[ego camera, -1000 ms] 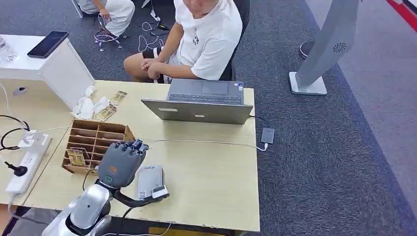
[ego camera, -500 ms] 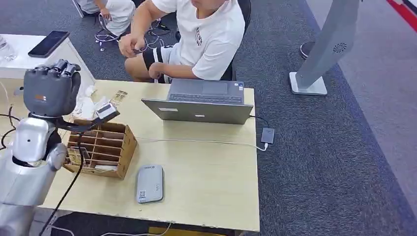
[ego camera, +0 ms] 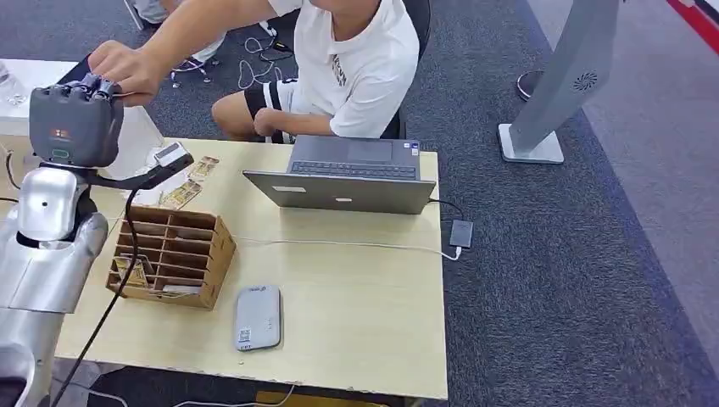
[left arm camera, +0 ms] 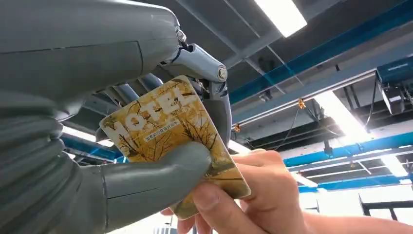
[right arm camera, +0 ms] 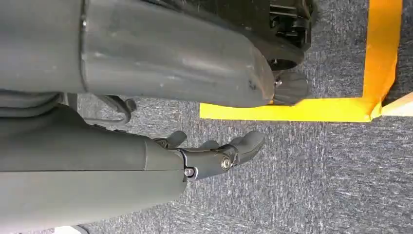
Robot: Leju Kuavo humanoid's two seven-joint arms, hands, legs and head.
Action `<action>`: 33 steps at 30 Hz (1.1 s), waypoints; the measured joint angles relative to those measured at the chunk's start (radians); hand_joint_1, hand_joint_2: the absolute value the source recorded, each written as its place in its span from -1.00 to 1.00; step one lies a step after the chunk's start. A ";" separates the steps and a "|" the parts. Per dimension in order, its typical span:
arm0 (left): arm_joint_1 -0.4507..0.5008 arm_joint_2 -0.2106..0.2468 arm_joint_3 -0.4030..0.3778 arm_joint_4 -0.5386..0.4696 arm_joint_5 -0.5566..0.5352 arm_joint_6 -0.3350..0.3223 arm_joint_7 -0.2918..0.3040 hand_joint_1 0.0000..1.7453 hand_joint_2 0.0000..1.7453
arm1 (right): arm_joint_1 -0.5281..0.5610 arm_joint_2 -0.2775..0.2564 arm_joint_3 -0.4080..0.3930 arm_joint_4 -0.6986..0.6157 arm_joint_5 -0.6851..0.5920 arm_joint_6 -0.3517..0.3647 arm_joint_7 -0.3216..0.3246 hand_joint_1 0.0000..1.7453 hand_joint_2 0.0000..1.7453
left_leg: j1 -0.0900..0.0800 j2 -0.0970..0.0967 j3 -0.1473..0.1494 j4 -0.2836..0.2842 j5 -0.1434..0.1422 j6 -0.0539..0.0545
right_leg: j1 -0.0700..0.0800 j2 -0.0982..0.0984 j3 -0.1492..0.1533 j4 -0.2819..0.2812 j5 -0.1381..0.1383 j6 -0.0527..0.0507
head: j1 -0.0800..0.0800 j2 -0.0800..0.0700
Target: Pass the card to the sensor for recognition and then transmit it.
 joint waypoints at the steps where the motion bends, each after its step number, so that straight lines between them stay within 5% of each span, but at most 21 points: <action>1: 0.000 -0.002 0.000 0.004 -0.002 0.001 0.002 1.00 1.00 | 0.000 0.000 0.000 0.000 0.000 0.000 0.000 -1.00 -1.00 | 0.000 0.000 0.000 0.000 0.000 0.000 | 0.000 0.000 0.000 0.000 0.000 0.000 | 0.000 0.000; 5: 0.000 -0.005 0.000 0.016 -0.002 0.005 0.009 1.00 1.00 | 0.000 -0.002 0.000 0.000 0.000 0.000 -0.002 -1.00 -1.00 | 0.000 0.000 0.000 0.000 0.000 0.000 | 0.000 0.000 0.000 0.000 0.000 0.000 | 0.000 0.000; 6: 0.000 -0.005 0.000 0.020 0.000 0.008 0.009 -1.00 1.00 | 0.000 -0.002 0.000 0.000 0.000 0.000 -0.002 -1.00 -1.00 | 0.000 0.000 0.000 0.000 0.000 0.000 | 0.000 0.000 0.000 0.000 0.000 0.000 | 0.000 0.000; 16: 0.060 -0.013 0.000 0.014 0.010 0.094 0.011 -1.00 1.00 | 0.002 -0.002 0.000 0.000 -0.006 -0.002 -0.008 -1.00 -1.00 | 0.000 0.001 0.000 0.000 0.000 0.000 | 0.000 0.000 0.000 0.000 0.000 0.000 | 0.000 0.000; 24: 0.265 -0.016 0.000 -0.194 -0.011 0.085 0.005 -1.00 1.00 | 0.018 -0.003 -0.004 0.002 -0.040 -0.009 -0.028 -1.00 -1.00 | 0.000 0.002 -0.001 0.000 -0.001 0.000 | 0.000 0.001 0.000 0.000 -0.001 0.000 | 0.000 0.000; 27: 0.395 -0.015 0.000 -0.317 -0.013 0.017 -0.002 -1.00 1.00 | 0.024 -0.003 -0.016 0.002 -0.060 -0.023 -0.043 -1.00 -1.00 | 0.000 0.003 -0.001 0.000 -0.002 0.000 | 0.000 0.003 -0.001 0.000 -0.001 0.000 | 0.000 0.000; 33: 0.552 -0.008 0.000 -0.466 -0.037 -0.020 0.007 -1.00 1.00 | 0.029 -0.003 -0.032 0.003 -0.076 -0.031 -0.047 -1.00 -1.00 | 0.000 0.003 -0.002 0.000 -0.002 0.000 | 0.000 0.002 -0.002 0.000 -0.001 0.000 | 0.000 0.000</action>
